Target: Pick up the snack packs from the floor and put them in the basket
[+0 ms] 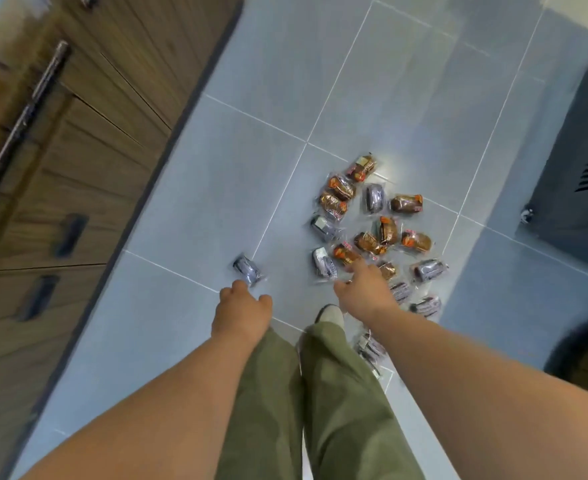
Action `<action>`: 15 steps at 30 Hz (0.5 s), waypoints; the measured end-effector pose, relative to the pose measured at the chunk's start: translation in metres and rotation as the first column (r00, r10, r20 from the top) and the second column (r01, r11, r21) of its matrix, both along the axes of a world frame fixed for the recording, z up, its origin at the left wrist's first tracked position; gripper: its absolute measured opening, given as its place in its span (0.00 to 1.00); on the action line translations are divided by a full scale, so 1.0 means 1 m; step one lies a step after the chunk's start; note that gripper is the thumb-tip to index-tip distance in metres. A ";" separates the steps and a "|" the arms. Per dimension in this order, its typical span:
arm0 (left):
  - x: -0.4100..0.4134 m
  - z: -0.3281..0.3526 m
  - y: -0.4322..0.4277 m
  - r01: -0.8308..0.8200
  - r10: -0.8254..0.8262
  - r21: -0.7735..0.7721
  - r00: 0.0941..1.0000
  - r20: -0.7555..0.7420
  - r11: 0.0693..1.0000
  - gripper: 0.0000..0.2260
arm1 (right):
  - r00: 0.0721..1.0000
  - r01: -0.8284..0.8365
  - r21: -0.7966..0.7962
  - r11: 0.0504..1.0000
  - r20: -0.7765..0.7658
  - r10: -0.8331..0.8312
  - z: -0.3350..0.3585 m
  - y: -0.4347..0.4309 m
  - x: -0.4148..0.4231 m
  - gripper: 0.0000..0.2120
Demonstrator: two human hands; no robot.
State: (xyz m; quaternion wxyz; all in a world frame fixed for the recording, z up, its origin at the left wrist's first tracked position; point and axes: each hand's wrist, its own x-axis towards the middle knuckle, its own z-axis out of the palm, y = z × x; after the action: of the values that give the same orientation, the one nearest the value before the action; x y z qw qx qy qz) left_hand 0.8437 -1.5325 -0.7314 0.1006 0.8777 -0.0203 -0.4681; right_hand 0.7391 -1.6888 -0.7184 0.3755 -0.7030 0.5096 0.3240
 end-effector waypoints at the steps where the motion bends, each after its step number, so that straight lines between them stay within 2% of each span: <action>1: 0.001 -0.019 -0.002 -0.011 0.011 0.007 1.000 -0.006 1.000 0.23 | 1.000 -0.017 0.003 1.000 -0.010 0.017 -0.019 -0.004 0.001 0.21; 9: 0.011 -0.173 -0.010 -0.051 0.053 0.070 0.998 -0.028 0.996 0.23 | 0.992 -0.116 0.047 0.992 -0.051 0.118 -0.171 -0.017 0.010 0.23; 15: 0.021 -0.279 -0.004 -0.089 0.089 0.101 0.996 0.003 0.991 0.29 | 0.985 -0.151 0.056 0.987 -0.081 0.155 -0.278 -0.025 0.013 0.29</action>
State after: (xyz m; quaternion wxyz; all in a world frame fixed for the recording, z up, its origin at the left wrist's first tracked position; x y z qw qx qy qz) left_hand 0.8643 -1.5368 -1.0107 0.0766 0.8814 0.0426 -0.4641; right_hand 0.7522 -1.7141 -0.9967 0.3448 -0.7162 0.4614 0.3941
